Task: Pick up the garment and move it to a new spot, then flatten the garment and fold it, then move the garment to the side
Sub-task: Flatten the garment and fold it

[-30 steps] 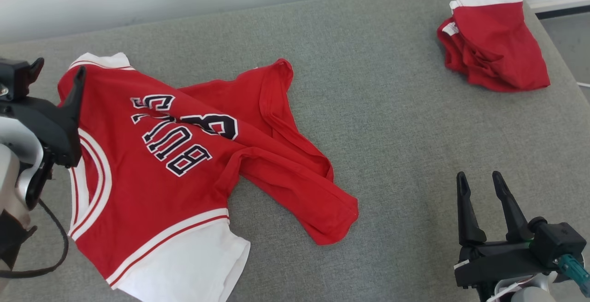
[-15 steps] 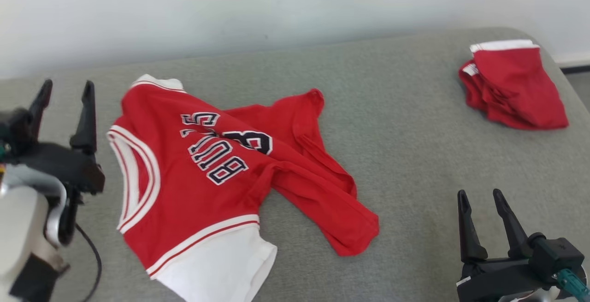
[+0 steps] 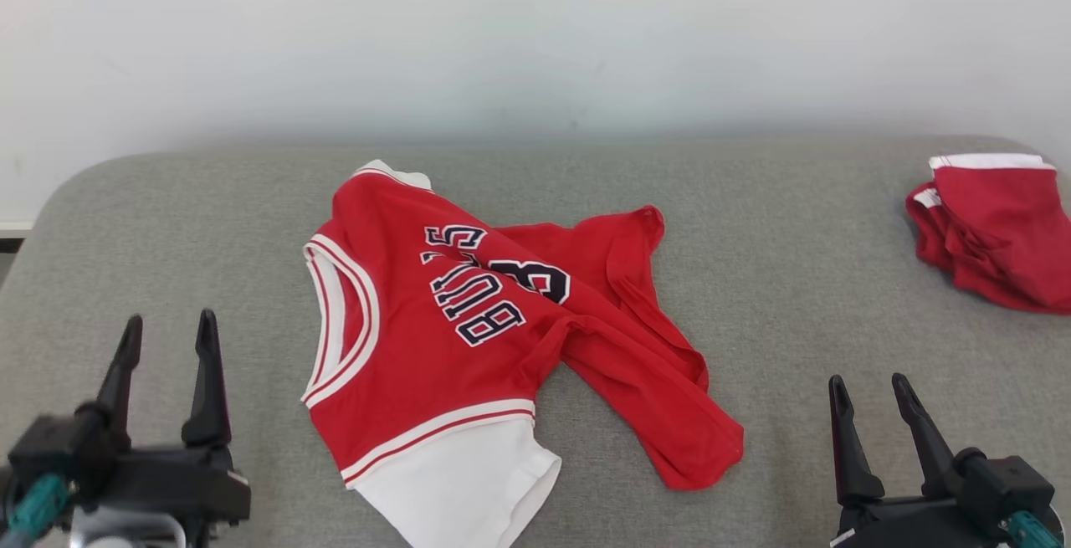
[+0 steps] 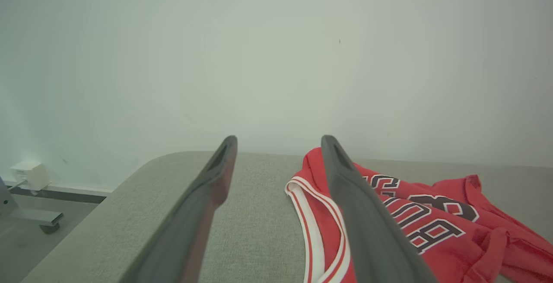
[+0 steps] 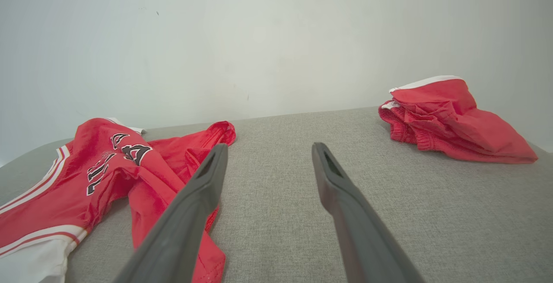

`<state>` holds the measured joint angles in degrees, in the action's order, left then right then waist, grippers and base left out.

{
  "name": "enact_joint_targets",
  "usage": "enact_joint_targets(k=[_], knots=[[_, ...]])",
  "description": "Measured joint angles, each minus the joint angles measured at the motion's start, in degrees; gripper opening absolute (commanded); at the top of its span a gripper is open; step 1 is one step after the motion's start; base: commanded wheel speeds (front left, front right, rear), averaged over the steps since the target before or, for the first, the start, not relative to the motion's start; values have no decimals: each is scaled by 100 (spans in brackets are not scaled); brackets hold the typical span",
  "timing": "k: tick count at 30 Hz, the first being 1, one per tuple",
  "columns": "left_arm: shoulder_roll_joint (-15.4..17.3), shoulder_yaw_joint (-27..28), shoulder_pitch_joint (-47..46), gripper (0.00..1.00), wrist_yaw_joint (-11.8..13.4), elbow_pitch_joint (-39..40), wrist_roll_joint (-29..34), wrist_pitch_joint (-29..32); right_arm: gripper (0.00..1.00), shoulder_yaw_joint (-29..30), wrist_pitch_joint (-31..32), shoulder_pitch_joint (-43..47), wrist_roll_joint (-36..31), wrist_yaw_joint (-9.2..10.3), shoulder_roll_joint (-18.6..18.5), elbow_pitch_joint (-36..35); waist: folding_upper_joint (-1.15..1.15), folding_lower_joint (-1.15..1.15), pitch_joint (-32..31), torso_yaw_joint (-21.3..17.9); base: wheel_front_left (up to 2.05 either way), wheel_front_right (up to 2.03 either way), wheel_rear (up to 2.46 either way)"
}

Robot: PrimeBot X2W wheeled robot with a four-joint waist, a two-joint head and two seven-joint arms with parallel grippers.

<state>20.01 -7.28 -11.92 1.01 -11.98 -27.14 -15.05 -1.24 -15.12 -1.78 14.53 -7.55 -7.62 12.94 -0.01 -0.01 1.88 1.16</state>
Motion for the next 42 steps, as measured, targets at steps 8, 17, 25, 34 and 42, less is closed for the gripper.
enact_joint_targets(k=[8,17,25,34,42], knots=[[-498,323,591,100,-51,491,411,0,100,19,-1,76,20,0,-46,-14,0,0,-104,181,0,0,0],[-1049,565,1204,100,-356,866,805,0,100,-43,0,185,45,0,-43,-107,1,1,-85,92,0,0,0],[-1333,541,1447,100,-564,812,1155,0,100,-96,0,317,46,0,-24,-233,1,1,-77,-13,0,0,0],[-1468,655,1524,100,-671,783,1399,0,100,-48,-1,531,48,0,86,-407,1,1,-173,-29,0,0,0],[-1459,736,1545,100,-757,678,1437,0,100,-12,-1,575,44,0,119,-423,1,1,-215,-15,0,0,0]])
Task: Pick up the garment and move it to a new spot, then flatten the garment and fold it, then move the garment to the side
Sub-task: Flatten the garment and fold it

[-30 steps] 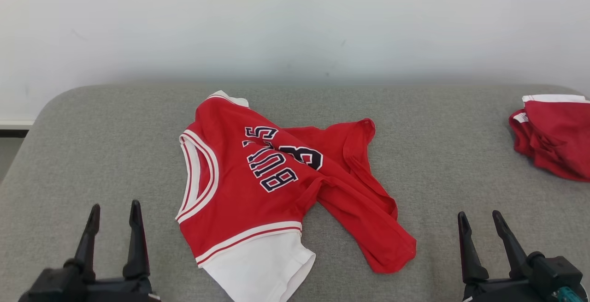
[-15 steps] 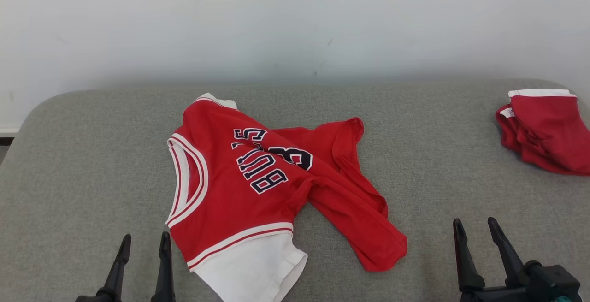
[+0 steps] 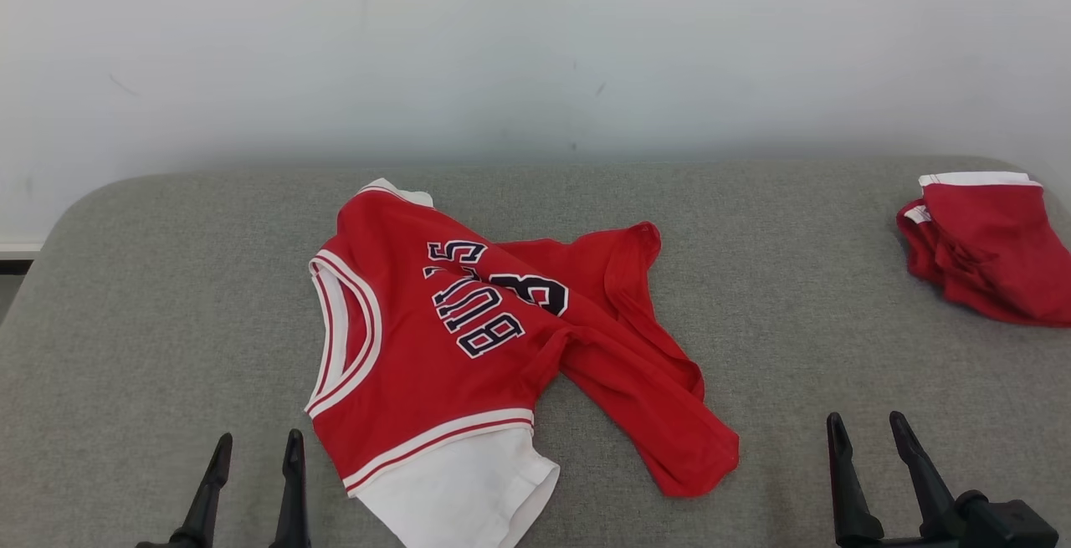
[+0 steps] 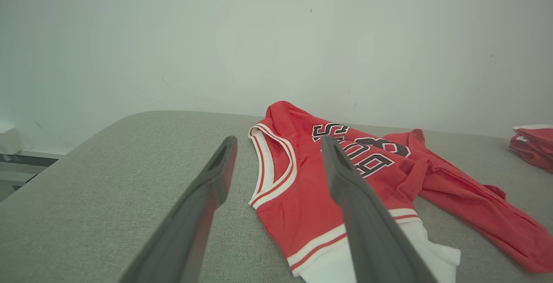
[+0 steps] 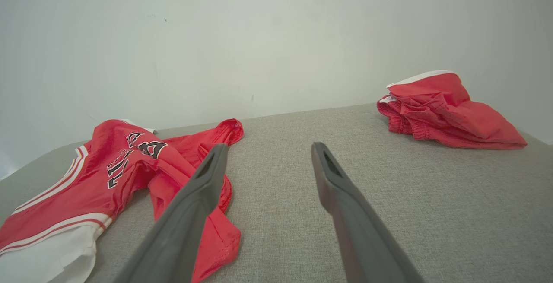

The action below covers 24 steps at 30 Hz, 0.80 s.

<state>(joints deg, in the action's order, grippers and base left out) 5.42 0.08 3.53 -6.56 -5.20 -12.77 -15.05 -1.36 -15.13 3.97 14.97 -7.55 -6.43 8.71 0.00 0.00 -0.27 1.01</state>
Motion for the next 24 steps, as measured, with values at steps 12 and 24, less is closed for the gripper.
enact_joint_targets(k=[12,24], knots=[[153,105,7,100,-56,-18,-204,0,100,-14,0,66,0,0,5,29,0,0,-56,68,0,0,0],[233,-81,115,100,-59,-263,-302,0,100,-157,83,69,33,0,-98,168,0,0,-82,72,0,0,0]])
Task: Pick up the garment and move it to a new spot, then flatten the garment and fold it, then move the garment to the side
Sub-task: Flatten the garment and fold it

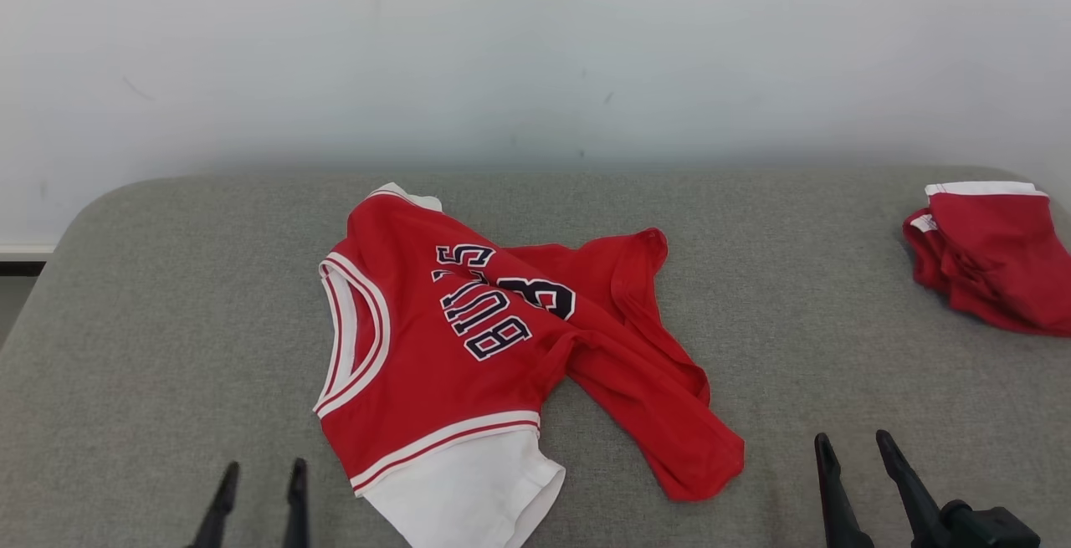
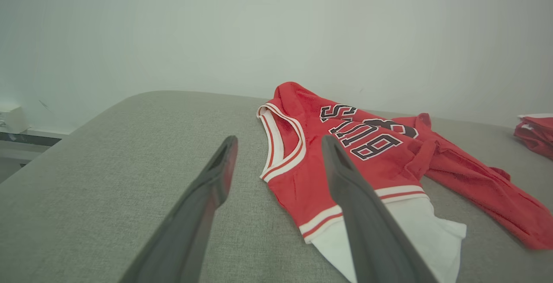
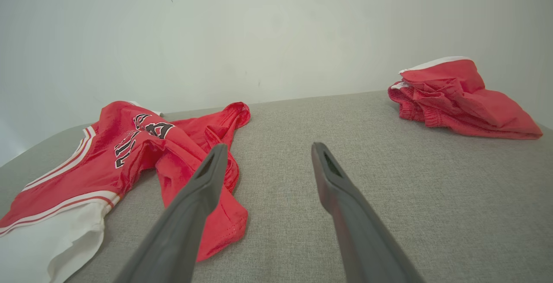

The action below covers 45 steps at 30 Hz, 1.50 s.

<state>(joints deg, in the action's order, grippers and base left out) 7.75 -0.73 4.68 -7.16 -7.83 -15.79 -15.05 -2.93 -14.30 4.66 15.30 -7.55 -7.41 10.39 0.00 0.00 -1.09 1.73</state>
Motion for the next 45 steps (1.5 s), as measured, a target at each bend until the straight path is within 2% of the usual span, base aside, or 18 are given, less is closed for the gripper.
enact_joint_targets(k=[4,9,20,30,37,38,39,40,41,45], knots=[[-14,-430,-7,100,-25,-261,0,57,100,-143,90,-65,30,0,-126,182,0,0,31,41,0,0,0],[-2,-1312,-60,100,-35,-755,-96,108,100,-377,165,-335,83,0,-266,550,0,0,126,117,0,0,0],[94,-2907,-613,100,-35,-2025,-494,21,100,-812,78,-992,215,0,-322,1658,0,1,387,302,0,0,0],[-86,-3094,-1064,100,-36,-2740,-469,0,100,-1240,-36,-1555,431,0,-259,2614,0,1,532,315,0,0,0],[-183,-3111,-1212,100,-38,-3016,-516,-5,100,-1403,-55,-1723,552,0,-229,2951,0,1,575,319,0,0,0],[-203,-3107,-1223,97,-38,-3047,-550,-8,100,-1426,-60,-1752,590,0,-221,2988,0,1,579,322,0,0,0],[-216,-3105,-1241,42,-38,-3085,-559,-8,49,-1447,-62,-1772,628,0,-214,3033,0,1,581,323,0,0,0],[-230,-3096,-1276,5,-38,-3130,-587,-8,20,-1477,-64,-1780,673,0,-207,3085,0,1,585,328,0,0,0],[-240,-3092,-1317,0,-37,-3167,-602,-8,0,-1500,-68,-1781,691,0,-201,3108,0,0,587,332,0,0,0],[-313,-2947,-1401,0,-37,-3070,-710,-3,0,-1495,-68,-1790,742,0,-207,2981,0,0,579,353,0,0,0]])
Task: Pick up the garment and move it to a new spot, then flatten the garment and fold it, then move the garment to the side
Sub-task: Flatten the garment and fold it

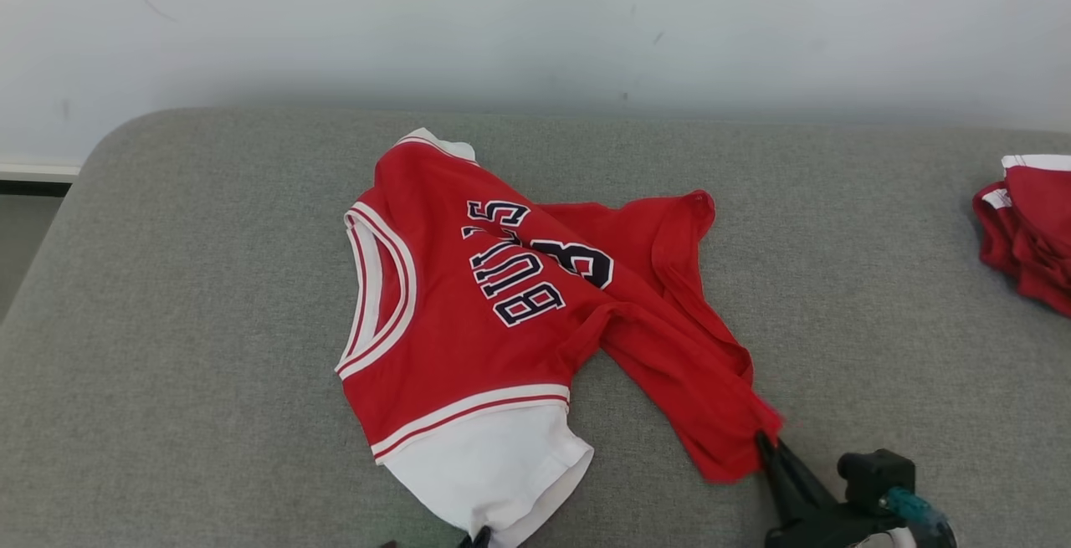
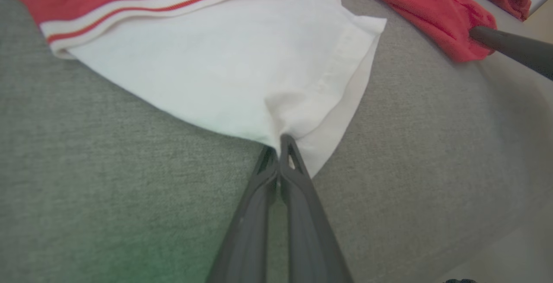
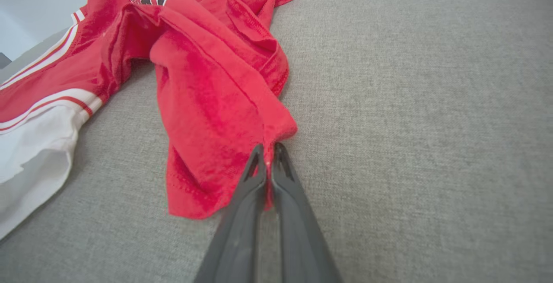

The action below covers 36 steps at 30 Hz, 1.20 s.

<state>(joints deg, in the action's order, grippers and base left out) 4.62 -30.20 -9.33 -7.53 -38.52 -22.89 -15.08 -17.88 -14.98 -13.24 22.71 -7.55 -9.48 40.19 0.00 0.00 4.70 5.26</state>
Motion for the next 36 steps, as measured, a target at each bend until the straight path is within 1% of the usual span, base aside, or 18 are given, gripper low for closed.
enact_joint_targets(k=[3,6,9,12,16,19,21,24,28,31,34,36], knots=[[-20,202,4,0,0,152,12,3,0,135,-1,60,-4,0,-70,-299,0,0,-19,-1,0,0,0],[-16,619,62,0,3,606,27,3,0,347,-2,238,-60,0,-141,-745,0,0,-33,-30,0,0,0],[33,945,107,0,4,1072,183,3,0,524,-3,365,-68,0,-225,-1211,0,0,-34,-67,0,0,0],[255,1174,-51,0,4,1440,328,3,0,528,-12,283,-137,0,-378,-1549,0,0,-25,-123,0,0,0],[598,1195,-765,0,3,1723,399,3,0,420,-14,-233,-83,0,-553,-1784,0,0,23,-206,0,0,0],[989,999,-1597,0,3,1817,325,96,0,264,40,-816,8,0,-735,-1823,0,0,142,-252,0,0,0],[1188,904,-2297,0,3,1895,93,267,0,183,138,-1323,122,0,-849,-1827,0,0,265,-277,0,0,0],[1519,691,-3428,0,2,1972,-224,598,0,115,326,-2232,308,0,-1055,-1809,0,0,520,-312,0,0,0],[1935,387,-5064,0,2,1873,-620,1038,0,-27,651,-3628,600,0,-1261,-1717,1,1,996,-362,0,0,0],[2074,289,-6325,0,2,1618,-976,1282,0,-155,935,-4708,786,0,-1382,-1581,1,2,1408,-408,0,0,0],[2109,346,-7565,0,0,1145,-1252,1393,0,-354,1167,-5804,814,0,-1557,-1430,1,2,1834,-457,0,0,0],[2095,347,-8293,0,0,824,-1306,1411,0,-438,1272,-6469,872,0,-1547,-1234,1,2,2112,-494,0,0,0]])
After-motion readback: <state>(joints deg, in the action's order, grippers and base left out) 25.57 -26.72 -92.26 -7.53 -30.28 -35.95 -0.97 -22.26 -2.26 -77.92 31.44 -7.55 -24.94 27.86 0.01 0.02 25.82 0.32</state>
